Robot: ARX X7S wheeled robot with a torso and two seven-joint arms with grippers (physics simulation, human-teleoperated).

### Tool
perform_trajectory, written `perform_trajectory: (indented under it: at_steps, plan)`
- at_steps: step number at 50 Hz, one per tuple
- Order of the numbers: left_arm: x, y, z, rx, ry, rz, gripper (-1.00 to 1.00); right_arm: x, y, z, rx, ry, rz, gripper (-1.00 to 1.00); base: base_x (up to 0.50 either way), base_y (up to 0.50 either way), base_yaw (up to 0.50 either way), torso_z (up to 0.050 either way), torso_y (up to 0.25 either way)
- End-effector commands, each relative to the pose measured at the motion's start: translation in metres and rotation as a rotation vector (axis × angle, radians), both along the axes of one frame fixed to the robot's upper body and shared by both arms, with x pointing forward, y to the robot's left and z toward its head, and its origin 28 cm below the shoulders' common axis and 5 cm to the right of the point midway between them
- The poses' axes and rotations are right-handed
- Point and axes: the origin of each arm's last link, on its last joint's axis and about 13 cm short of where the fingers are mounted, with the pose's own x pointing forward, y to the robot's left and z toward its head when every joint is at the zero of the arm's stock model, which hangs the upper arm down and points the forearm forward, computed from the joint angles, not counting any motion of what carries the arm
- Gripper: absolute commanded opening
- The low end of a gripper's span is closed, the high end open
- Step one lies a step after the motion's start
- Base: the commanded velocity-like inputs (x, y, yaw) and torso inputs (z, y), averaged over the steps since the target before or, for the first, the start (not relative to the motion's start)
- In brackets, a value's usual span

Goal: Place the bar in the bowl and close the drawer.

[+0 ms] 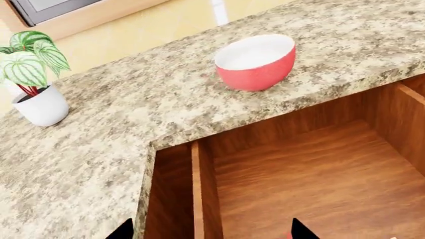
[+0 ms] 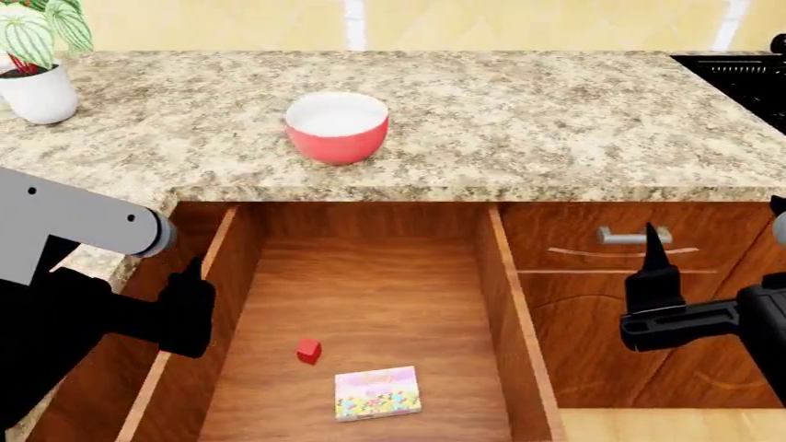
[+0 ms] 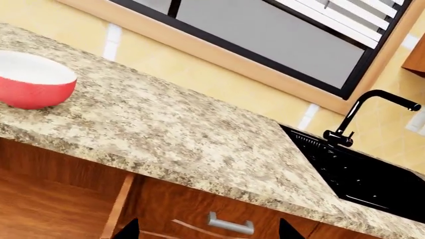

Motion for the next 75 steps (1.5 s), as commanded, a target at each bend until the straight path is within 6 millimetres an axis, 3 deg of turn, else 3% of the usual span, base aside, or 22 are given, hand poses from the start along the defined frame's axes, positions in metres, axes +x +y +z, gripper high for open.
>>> perform_trajectory:
  at_steps: [1,8,54,75]
  plan:
    - [0.000,0.000,0.000,0.002,0.000,0.001,1.00,-0.001,-0.001,0.000,0.004,0.002,-0.001,1.00,0.00,0.50,0.00,0.000,0.000]
    - [0.000,0.000,0.000,0.002,-0.002,0.002,1.00,-0.002,-0.001,0.001,0.010,0.006,0.010,1.00,0.00,0.50,0.00,0.000,0.000]
    - [0.000,0.000,0.000,0.003,-0.001,0.005,1.00,-0.002,0.000,0.002,0.032,0.044,0.042,1.00,0.14,0.02,0.00,0.000,0.000]
    - [0.004,0.002,0.004,-0.002,0.009,0.007,1.00,0.029,0.003,0.056,-0.116,0.285,0.275,1.00,0.00,0.00,0.00,0.000,0.000]
